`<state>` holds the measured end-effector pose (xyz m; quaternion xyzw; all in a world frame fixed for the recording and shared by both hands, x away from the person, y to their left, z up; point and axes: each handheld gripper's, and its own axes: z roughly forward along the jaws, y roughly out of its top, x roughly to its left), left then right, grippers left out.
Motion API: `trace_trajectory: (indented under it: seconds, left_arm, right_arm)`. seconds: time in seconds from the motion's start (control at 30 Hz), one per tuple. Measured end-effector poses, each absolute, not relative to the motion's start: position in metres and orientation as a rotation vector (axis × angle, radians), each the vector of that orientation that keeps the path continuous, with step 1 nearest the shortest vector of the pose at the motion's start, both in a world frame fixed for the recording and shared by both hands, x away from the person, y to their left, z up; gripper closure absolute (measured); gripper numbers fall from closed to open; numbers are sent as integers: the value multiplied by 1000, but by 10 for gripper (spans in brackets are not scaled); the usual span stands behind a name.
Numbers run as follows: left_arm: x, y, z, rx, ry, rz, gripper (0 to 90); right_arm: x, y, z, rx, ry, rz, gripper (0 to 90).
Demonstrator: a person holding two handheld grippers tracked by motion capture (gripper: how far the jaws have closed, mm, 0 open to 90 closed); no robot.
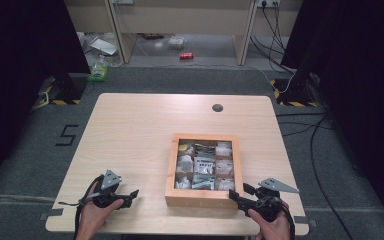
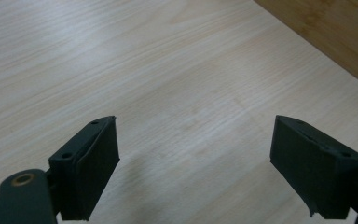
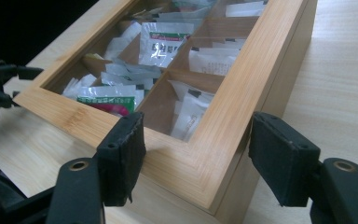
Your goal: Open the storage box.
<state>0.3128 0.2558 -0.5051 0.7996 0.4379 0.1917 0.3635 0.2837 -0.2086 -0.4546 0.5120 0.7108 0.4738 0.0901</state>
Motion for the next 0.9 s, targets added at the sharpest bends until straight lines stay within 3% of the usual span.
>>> trace_trajectory:
  seconds: [0.9]
  left_arm:
    - [292, 197, -471, 2001, 1023, 426, 150]
  right_arm:
    - [285, -211, -457, 1575, 2066, 1474, 359]
